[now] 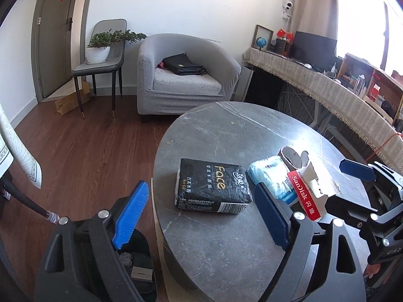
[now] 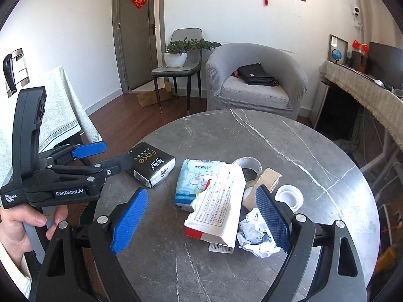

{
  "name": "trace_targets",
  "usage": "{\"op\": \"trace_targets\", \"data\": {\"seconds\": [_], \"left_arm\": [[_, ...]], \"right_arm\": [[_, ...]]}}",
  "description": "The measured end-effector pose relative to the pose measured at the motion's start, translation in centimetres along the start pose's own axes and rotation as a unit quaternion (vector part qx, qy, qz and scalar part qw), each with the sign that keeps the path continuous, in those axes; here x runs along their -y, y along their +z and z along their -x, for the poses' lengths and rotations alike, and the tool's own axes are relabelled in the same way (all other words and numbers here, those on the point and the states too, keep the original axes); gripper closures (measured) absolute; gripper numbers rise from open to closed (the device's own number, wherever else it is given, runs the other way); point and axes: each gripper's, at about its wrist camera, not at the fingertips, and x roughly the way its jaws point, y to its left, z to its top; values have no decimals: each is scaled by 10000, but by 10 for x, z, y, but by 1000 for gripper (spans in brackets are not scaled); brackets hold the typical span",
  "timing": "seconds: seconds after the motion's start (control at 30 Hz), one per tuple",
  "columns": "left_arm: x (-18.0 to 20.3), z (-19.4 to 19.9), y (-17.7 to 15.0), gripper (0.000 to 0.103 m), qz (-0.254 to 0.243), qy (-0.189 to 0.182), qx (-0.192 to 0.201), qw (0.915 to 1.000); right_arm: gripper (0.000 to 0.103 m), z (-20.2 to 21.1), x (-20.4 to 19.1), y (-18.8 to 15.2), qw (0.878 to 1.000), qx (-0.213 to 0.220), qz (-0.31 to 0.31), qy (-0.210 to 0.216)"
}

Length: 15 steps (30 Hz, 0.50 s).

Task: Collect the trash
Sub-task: 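Grasp the black Face tissue pack with the left tool while the right tool grasps the white box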

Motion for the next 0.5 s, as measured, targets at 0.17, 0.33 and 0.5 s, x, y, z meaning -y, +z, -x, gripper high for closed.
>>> {"op": "trace_targets", "data": {"seconds": [0.17, 0.33, 0.5], "left_arm": [[13, -17, -3, 12, -263, 214, -213, 9992], [17, -29, -2, 12, -259, 245, -334, 9988], [18, -39, -3, 12, -248, 337, -475, 9980]], "right_arm": [[15, -2, 13, -5, 9999, -90, -97, -1], [15, -3, 21, -11, 9998, -170, -117, -22], [15, -5, 26, -13, 9997, -196, -138, -60]]}}
